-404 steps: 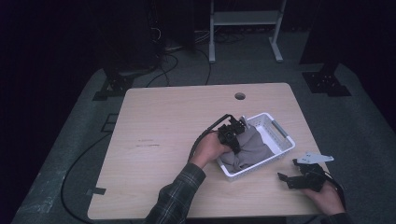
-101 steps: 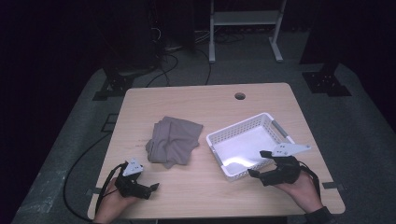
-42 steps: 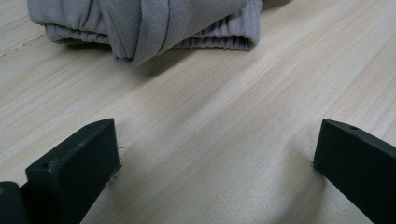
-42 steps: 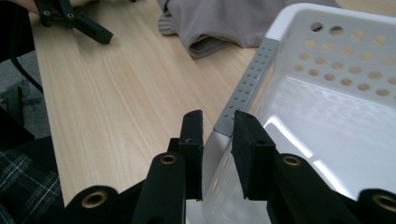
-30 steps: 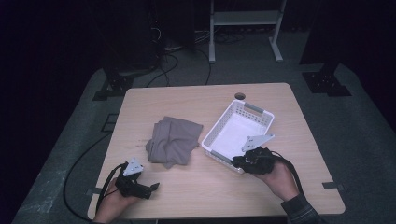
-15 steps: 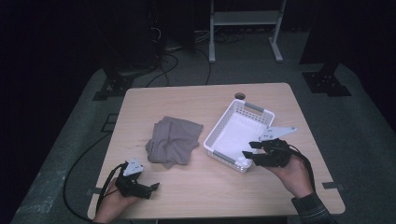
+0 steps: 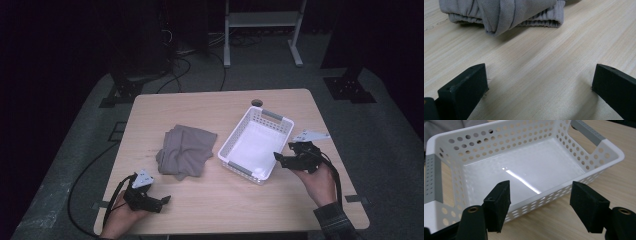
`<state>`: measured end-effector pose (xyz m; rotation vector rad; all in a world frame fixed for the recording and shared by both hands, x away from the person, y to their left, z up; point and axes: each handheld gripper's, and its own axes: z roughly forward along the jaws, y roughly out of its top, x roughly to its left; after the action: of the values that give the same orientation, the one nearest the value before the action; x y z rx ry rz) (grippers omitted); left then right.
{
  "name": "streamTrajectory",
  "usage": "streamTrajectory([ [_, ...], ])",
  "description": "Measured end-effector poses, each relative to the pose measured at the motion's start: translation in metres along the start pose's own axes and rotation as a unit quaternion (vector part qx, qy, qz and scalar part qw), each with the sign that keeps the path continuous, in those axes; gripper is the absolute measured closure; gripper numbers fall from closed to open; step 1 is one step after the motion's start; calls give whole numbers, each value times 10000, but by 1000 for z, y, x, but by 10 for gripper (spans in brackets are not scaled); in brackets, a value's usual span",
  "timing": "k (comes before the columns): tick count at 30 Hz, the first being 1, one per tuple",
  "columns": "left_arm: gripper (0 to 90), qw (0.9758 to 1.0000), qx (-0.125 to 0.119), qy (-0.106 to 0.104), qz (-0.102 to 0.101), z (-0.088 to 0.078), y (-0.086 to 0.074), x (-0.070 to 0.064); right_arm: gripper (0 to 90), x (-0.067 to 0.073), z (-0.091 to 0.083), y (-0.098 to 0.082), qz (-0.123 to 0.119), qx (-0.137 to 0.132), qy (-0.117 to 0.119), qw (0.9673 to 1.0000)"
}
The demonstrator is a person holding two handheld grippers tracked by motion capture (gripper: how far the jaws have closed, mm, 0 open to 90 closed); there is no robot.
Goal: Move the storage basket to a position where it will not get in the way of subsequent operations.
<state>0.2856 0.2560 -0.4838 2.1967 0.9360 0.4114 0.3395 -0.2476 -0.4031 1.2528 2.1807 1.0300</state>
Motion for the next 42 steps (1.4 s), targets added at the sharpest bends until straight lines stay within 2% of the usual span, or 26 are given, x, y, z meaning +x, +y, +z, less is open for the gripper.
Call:
streamTrajectory([
  [7,0,10000,-3,0,-6,0,0,0,287,-2,15,-4,203,78,-34,9998],
  [15,0,10000,-3,1,-4,0,0,0,321,-2,24,-5,209,141,24,9997],
  [18,0,10000,-4,2,-4,0,0,0,331,-2,25,-4,146,157,-79,9997],
  [22,0,10000,-14,4,-2,0,0,0,361,-5,27,-4,210,135,-98,9996],
  [28,0,10000,-16,3,-4,0,0,0,423,-12,28,-2,170,149,-137,9997],
  [34,0,10000,-13,3,-3,0,0,0,564,-22,29,0,168,169,-70,9997],
  [42,0,10000,-16,5,-7,0,0,0,679,-35,29,1,154,160,-87,9997],
])
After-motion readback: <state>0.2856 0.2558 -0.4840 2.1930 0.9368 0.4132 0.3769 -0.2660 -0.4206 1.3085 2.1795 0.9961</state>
